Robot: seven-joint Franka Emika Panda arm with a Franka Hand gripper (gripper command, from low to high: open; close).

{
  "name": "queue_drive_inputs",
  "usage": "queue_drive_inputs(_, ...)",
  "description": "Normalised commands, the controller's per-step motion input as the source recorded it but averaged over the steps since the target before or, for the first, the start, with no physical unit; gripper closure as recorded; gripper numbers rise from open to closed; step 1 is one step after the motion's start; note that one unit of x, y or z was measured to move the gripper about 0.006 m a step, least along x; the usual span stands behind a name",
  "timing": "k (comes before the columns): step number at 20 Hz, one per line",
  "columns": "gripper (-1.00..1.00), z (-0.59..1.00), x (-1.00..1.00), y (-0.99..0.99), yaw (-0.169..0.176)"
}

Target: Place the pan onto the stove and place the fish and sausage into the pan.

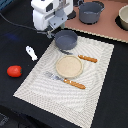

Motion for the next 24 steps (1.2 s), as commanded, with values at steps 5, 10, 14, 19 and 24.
queue_drive_inputs(5,-1.0,-0.3,0.18,0.0,-0.067)
queue_drive_inputs(10,-1.0,-0.37,0.01,0.0,-0.027)
queue_drive_inputs(14,-1.0,-0.31,0.0,0.05,-0.01)
queue_drive_inputs(19,-1.0,-0.27,0.02,0.09,-0.005)
queue_drive_inputs(24,1.0,-0.16,0.05,0.09,-0.012)
